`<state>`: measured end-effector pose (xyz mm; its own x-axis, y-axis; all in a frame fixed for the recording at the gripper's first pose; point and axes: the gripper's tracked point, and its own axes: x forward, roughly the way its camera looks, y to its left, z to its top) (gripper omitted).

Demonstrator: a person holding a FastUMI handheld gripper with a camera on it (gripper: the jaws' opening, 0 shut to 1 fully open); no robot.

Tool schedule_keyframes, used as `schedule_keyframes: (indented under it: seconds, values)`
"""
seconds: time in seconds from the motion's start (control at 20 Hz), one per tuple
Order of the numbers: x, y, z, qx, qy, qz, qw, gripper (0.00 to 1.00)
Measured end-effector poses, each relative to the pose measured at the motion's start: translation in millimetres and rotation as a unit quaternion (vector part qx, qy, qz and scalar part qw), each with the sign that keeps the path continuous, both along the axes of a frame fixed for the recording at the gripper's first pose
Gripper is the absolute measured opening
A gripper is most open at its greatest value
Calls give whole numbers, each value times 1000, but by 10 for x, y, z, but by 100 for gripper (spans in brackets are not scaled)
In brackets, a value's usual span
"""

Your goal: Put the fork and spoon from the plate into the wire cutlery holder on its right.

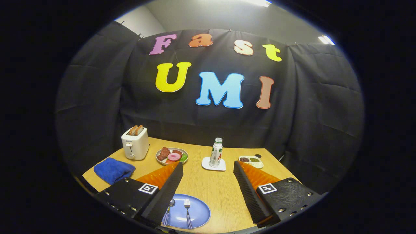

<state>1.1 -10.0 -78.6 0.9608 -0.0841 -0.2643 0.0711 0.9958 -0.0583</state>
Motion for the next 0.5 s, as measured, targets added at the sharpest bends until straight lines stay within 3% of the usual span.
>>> schedule_keyframes:
  seconds: [0.1, 0.15, 0.2, 0.35, 0.45, 0.5]
  values:
    - [-25, 49, -329, -21, 55, 11, 998, 96]
    - [-77, 118, -626, -34, 117, 34, 992, 96]
    - [-154, 247, -1053, -40, 191, 62, 979, 96]
    - [-525, 382, -2021, -68, 384, 115, 914, 97]
    - [-634, 342, -2279, -77, 437, 126, 887, 85]
    - [-636, 321, -2301, -79, 444, 126, 884, 83]
